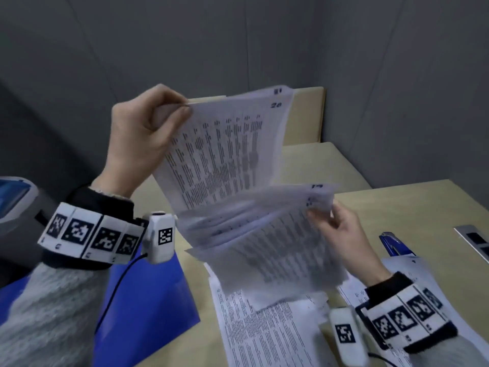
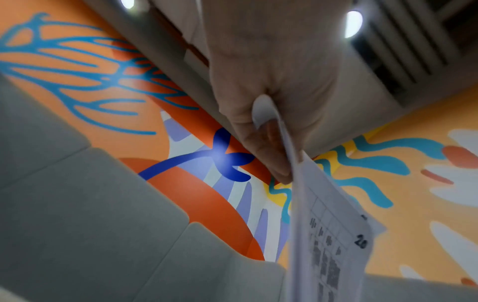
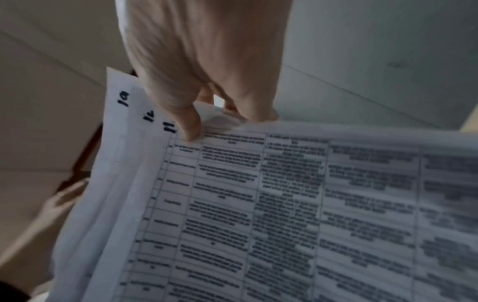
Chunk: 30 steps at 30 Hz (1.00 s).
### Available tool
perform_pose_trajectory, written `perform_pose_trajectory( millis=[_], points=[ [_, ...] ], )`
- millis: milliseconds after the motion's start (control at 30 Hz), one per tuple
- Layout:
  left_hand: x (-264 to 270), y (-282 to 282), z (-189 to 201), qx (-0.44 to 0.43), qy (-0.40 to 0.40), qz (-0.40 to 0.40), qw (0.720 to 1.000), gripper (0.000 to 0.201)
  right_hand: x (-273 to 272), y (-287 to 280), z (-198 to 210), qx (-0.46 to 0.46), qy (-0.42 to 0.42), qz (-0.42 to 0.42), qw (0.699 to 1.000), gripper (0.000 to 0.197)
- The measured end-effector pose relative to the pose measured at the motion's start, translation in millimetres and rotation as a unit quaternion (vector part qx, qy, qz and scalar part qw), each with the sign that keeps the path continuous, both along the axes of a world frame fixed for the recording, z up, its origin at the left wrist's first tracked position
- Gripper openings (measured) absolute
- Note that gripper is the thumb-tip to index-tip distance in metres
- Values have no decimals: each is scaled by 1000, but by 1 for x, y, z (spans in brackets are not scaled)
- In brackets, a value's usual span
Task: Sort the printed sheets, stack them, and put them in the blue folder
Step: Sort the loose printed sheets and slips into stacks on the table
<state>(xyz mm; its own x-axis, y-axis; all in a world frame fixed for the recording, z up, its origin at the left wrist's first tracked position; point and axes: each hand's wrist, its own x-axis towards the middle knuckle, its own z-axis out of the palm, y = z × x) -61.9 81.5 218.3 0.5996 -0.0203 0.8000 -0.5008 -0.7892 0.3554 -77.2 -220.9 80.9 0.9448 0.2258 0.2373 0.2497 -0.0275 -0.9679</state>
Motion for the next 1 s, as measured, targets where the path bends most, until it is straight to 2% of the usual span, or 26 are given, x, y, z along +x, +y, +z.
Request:
perform_pose_trajectory(
  millis=[100, 167, 233, 300, 367, 467, 500, 567, 600, 633, 700, 733, 767, 800, 833, 900, 1000],
  points=[
    [7, 2, -10, -46, 61, -41, 996, 13, 7, 2, 19, 3, -28, -30, 999, 36],
    [13, -1, -25, -81, 113, -82, 987, 10, 14, 5, 26, 26, -11, -23, 999, 45],
    [17, -8, -46, -115, 158, -106, 975, 18, 20, 8, 28, 49, 17, -2, 999, 38],
    [18, -16, -70, -161, 204, -122, 958, 17, 23, 12, 23, 46, 57, 4, 997, 26],
    [16, -23, -93, -230, 263, -137, 927, 15, 25, 13, 11, 23, 89, -11, 996, 16],
    [8, -21, -139, -369, 379, -181, 830, 27, 26, 8, -21, -31, 113, -43, 992, 11],
    [5, -20, -159, -376, 406, -185, 812, 33, 26, 5, -35, -63, 121, -45, 990, 13],
    [-3, -19, -202, -316, 455, -155, 818, 45, 22, 1, -66, -125, 145, -45, 980, 15],
    [-6, -19, -222, -310, 491, -142, 802, 55, 19, -1, -83, -147, 164, -46, 974, 16],
    [-10, -21, -239, -335, 543, -133, 758, 63, 13, -2, -99, -163, 184, -45, 968, 17],
    [-18, -24, -270, -431, 619, -140, 642, 80, 3, -5, -131, -179, 226, -43, 957, 21],
    [-20, -24, -287, -462, 633, -141, 604, 81, -1, -7, -145, -181, 248, -46, 951, 22],
    [-26, -26, -297, -480, 644, -134, 580, 75, -5, -10, -155, -183, 267, -50, 945, 22],
    [-31, -28, -308, -469, 654, -115, 583, 65, -7, -13, -166, -182, 284, -55, 940, 22],
    [-36, -27, -321, -430, 663, -105, 603, 56, -8, -15, -172, -182, 302, -59, 934, 23],
    [-46, -31, -331, -337, 683, -99, 640, 60, -11, -19, -182, -184, 328, -64, 924, 29],
    [-49, -34, -333, -293, 682, -114, 661, 44, -11, -23, -187, -122, 357, -58, 924, 60]
  ],
)
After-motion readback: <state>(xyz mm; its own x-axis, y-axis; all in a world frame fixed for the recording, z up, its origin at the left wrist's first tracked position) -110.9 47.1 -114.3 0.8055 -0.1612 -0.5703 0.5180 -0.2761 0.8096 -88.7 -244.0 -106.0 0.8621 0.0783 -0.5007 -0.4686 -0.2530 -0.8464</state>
